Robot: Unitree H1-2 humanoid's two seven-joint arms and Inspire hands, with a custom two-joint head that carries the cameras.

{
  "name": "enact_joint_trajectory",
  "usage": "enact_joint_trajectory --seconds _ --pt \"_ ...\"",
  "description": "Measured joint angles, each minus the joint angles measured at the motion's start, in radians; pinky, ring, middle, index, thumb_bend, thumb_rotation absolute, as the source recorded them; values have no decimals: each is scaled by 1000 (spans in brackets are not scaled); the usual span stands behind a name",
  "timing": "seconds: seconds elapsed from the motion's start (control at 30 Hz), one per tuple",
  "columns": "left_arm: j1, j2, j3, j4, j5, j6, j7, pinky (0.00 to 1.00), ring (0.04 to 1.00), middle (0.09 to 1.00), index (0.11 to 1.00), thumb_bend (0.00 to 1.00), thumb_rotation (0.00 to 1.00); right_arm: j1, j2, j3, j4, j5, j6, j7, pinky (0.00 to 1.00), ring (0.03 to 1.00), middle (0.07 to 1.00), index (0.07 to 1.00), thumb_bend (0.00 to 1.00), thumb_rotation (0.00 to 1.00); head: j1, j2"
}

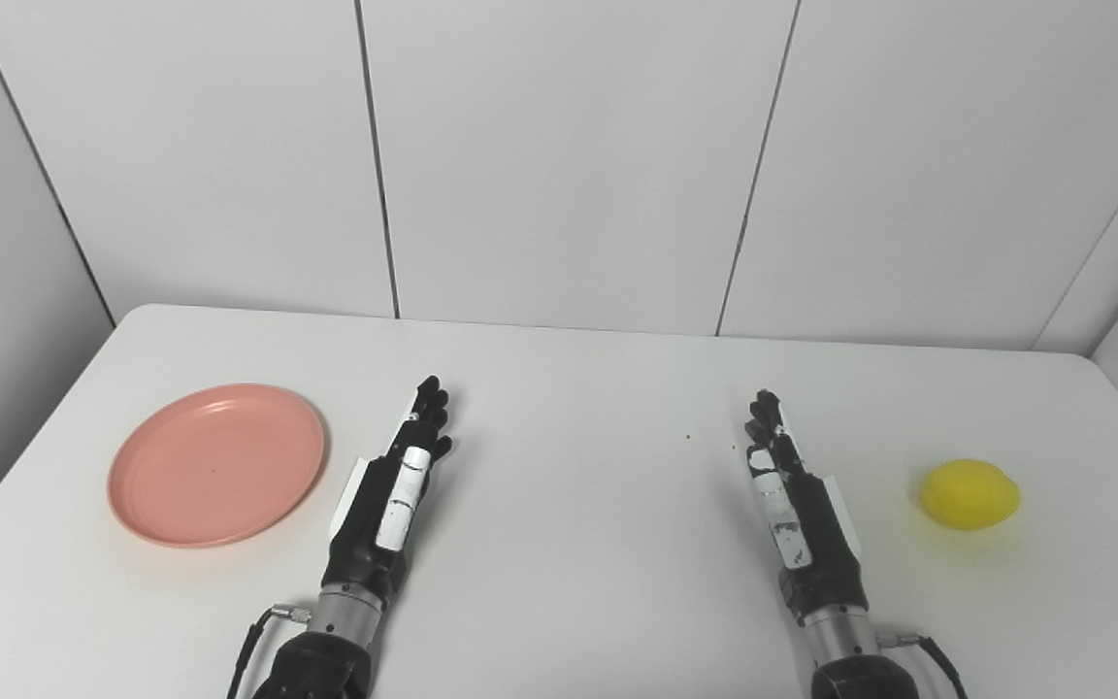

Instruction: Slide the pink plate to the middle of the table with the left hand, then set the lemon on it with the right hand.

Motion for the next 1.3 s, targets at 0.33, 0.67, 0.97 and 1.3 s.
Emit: enact_joint_trajectory --seconds 0.33,0.67,0.97,1.3 --pt "0 0 0 0 0 0 2 985 1000 1000 1000 618 1000 0 0 0 0 1 0 0 1000 1000 1000 1000 536 947 0 2" --pt "0 1 -4 -4 37 8 27 997 1000 1000 1000 630 1000 0 0 0 0 5 0 0 1000 1000 1000 1000 542 934 0 3" --pt "0 0 -3 -3 44 10 34 913 988 1000 1000 641 1000 0 0 0 0 3 0 0 1000 1000 1000 1000 551 933 0 3" --pt "0 0 -1 -3 57 2 59 876 961 999 979 666 1000 0 0 0 0 3 0 0 1000 1000 1000 1000 562 931 0 2"
